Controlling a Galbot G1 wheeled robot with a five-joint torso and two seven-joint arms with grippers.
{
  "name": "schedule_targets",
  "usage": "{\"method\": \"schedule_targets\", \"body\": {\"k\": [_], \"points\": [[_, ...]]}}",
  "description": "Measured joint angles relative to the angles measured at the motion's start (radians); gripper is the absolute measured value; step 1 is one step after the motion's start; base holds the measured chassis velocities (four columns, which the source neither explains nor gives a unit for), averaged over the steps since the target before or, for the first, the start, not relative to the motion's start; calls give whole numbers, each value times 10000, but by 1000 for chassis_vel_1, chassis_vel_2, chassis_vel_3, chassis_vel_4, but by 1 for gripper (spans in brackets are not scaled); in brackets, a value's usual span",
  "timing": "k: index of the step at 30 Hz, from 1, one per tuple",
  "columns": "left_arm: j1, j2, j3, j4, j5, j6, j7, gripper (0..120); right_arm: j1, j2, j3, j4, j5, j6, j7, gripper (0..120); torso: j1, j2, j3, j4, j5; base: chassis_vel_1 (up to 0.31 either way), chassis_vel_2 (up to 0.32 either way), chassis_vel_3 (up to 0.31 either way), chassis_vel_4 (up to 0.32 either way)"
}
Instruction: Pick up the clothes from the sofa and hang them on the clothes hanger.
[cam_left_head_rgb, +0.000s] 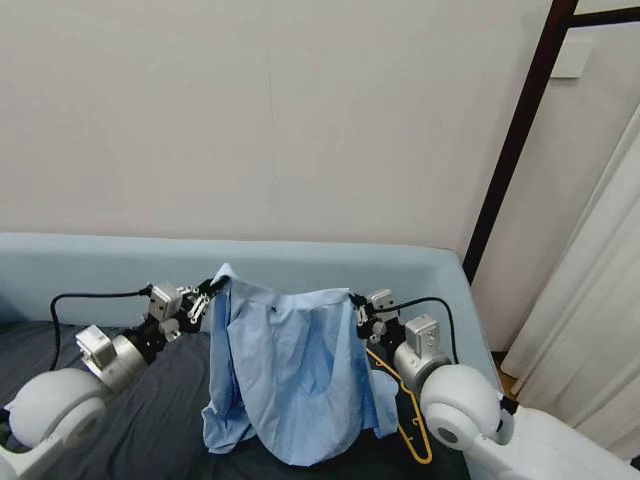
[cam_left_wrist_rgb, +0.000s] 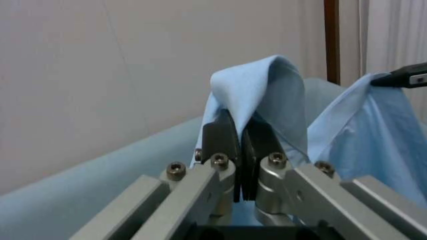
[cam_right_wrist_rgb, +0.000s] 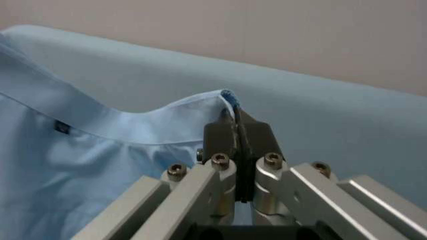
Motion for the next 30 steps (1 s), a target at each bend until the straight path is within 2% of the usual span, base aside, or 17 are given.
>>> {"method": "schedule_targets", "body": {"k": [3, 4, 6, 8, 9, 10, 12, 13, 15, 17, 21, 23, 24, 28, 30], "points": [[281, -582, 6, 228, 181, -66, 9, 0, 14, 487, -221, -865, -357, 632, -741, 0, -1, 0, -1, 0, -1, 0, 0, 0, 0], [281, -582, 6, 228, 181, -66, 9, 0, 14, 487, -221, -865, -357, 632, -741, 0, -1, 0, -1, 0, -1, 0, 0, 0, 0], [324, -1016, 71, 446, 390, -72, -78, 0, 108, 816, -338, -1328, -531, 693, -794, 0, 0, 0, 0, 1, -1, 0, 0, 0, 0], [289, -1359, 130, 672, 533, -24, -225, 0, 180, 1013, -378, -1627, -416, 575, -748, 10, 0, 0, 0, 4, -2, 0, 0, 0, 0], [289, -1359, 130, 672, 533, -24, -225, 0, 180, 1013, -378, -1627, -416, 575, -748, 10, 0, 0, 0, 4, -2, 0, 0, 0, 0], [234, -1462, 137, 776, 579, 16, -278, 0, 186, 1007, -348, -1613, 34, 285, -591, 14, 0, 0, 0, 4, -2, 0, 0, 0, 0], [127, -1511, 126, 969, 691, 98, -331, 0, 102, 808, 18, -1156, 2100, -1417, 554, 25, 0, 0, 0, -1, 0, 0, 0, 0, 0], [127, -1511, 126, 969, 691, 98, -331, 0, 102, 808, 18, -1156, 2100, -1417, 554, 25, 0, 0, 0, -1, 0, 0, 0, 0, 0], [107, -1487, 99, 1082, 793, 112, -343, 0, -115, 602, 523, -903, 3474, -2939, 1368, 33, -1, 1, 0, -1, -1, 0, 0, 0, 0], [110, -1483, 86, 1111, 866, 112, -343, 0, -504, 395, 1026, -924, 3880, -3908, 1457, 41, 0, 0, -1, -1, 0, 0, 0, 0, 0], [217, -1487, 4, 910, 924, 105, -342, 0, -994, 308, 1583, -1550, 3416, -4579, 1160, 54, -1, 0, -1, -4, 1, 0, 0, 0, 0], [402, -1429, -131, 643, 960, 83, -341, 0, -1131, 412, 1756, -2561, 2377, -4620, 734, 63, -1, 0, 0, -1, 3, 0, 0, 0, 0], [402, -1429, -131, 643, 960, 83, -341, 0, -1131, 412, 1756, -2561, 2377, -4620, 734, 63, -1, 0, 0, -1, 3, 0, 0, 0, 0], [510, -1287, -177, 358, 991, -13, -339, 0, -1238, 862, 2211, -4368, 666, -4576, 125, 84, -1, 0, -1, -1, 0, 0, 0, 0, 0], [510, -1280, -175, 324, 989, -23, -337, 0, -1243, 986, 2283, -4729, 189, -4516, -126, 86, 0, 0, 0, -2, 1, 0, 0, 0, 0]]}}
